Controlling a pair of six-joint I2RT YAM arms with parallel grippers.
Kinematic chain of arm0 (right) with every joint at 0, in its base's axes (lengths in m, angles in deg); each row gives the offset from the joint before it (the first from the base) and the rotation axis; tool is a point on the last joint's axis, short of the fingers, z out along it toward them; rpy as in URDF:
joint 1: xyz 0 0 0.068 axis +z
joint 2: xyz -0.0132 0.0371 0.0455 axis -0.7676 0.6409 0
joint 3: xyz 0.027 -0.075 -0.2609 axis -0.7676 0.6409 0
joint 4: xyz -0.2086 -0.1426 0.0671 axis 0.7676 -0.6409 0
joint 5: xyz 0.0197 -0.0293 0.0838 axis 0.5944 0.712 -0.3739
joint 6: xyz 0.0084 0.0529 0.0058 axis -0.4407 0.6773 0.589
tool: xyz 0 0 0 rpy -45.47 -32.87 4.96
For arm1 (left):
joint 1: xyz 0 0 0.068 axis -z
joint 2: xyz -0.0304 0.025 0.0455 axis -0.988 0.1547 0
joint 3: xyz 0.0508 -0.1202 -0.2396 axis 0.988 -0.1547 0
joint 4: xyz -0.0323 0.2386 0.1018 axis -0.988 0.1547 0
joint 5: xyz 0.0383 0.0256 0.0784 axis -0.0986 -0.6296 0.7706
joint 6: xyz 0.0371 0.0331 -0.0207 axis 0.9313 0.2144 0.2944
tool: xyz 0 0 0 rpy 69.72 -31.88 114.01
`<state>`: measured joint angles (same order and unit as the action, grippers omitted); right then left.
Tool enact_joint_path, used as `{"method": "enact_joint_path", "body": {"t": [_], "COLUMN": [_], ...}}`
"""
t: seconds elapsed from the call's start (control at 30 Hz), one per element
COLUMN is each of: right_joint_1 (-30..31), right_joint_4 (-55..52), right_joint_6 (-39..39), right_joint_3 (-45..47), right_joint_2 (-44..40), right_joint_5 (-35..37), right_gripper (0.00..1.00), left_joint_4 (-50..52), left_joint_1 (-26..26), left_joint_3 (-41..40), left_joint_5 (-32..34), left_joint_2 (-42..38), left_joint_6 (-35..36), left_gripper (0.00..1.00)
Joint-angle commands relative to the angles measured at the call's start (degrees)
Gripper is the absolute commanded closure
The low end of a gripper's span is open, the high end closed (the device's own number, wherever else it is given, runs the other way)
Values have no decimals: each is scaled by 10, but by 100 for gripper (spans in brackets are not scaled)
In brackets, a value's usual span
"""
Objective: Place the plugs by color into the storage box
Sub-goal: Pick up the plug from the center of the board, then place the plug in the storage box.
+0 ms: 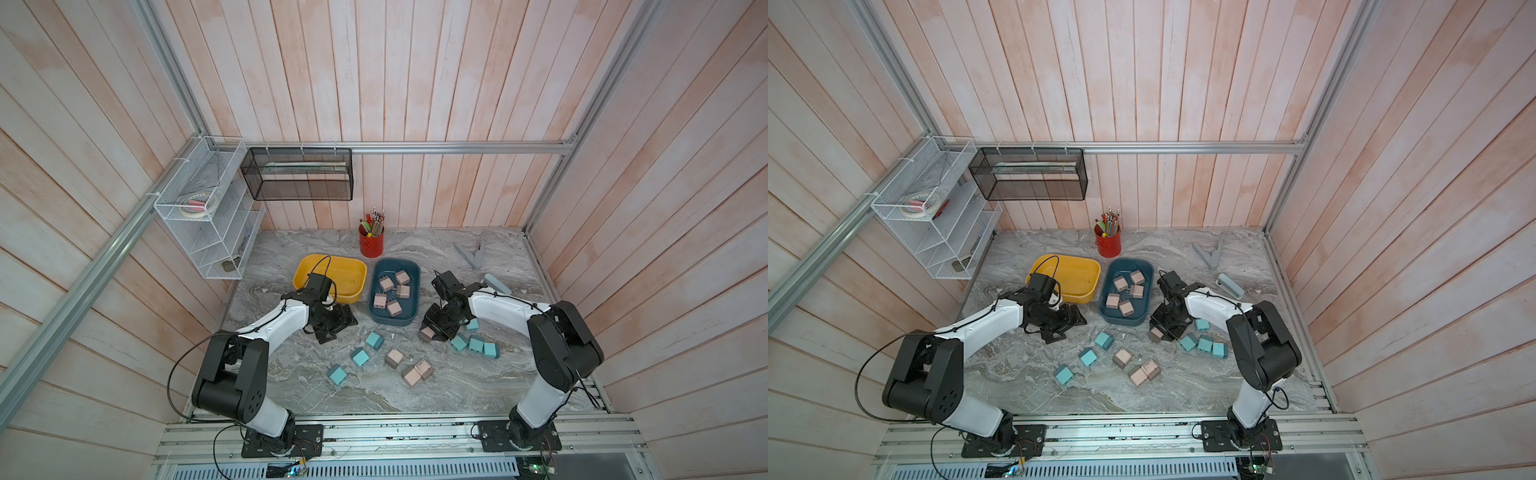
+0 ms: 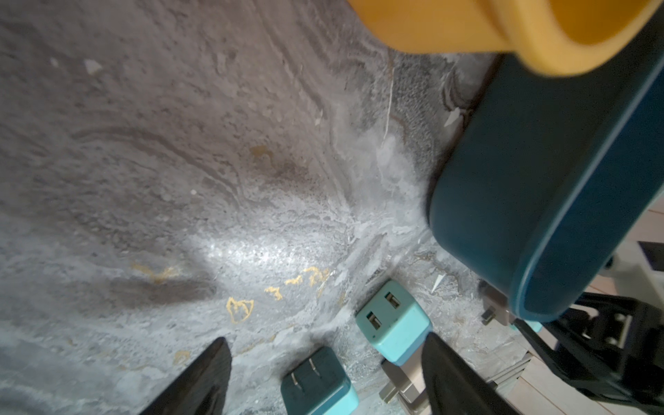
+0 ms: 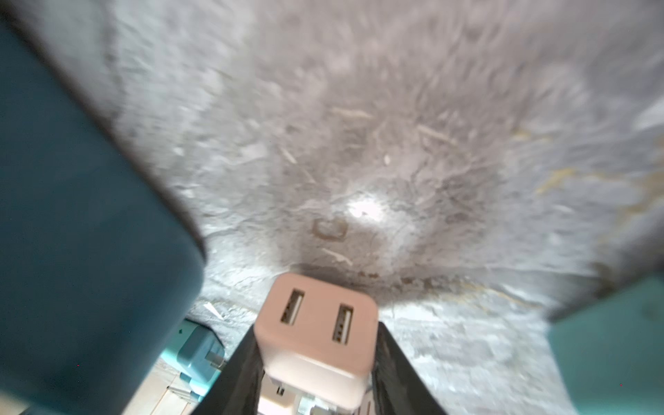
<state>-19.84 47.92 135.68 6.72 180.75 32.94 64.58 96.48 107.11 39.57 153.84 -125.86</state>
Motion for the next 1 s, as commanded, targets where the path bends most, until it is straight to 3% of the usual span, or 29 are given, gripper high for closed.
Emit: {"method": "enact_joint_path", "body": {"t": [0.0,0.13,0.33,0.77,0.97], "right_joint_1": [-2,-1,8,13,15], "right_joint_4": [-70,-112,-184,-199,-190], "right_joint_6": [-31,-58,-122,-192,-205], "right_joint_3": [-90,-205,-392,-584,-596], "right_joint_2": [-13,26,154,342,372], "right_joint_5": [45,45,42,17,11], "right_gripper": [70,70,70,70,70], "left_joint_4": [-11,-14,-11,-1,0], "left_joint_1": [-3,-3,-6,-7,-7], "left_joint_3": [15,22,32,27,18], "left_joint_5": [-3,-3,6,14,21], "left_joint_2": [9,9,12,3,-5], "left_joint_6": [12,8,7,2,-4], "left_gripper": [15,15,15,15,15]}}
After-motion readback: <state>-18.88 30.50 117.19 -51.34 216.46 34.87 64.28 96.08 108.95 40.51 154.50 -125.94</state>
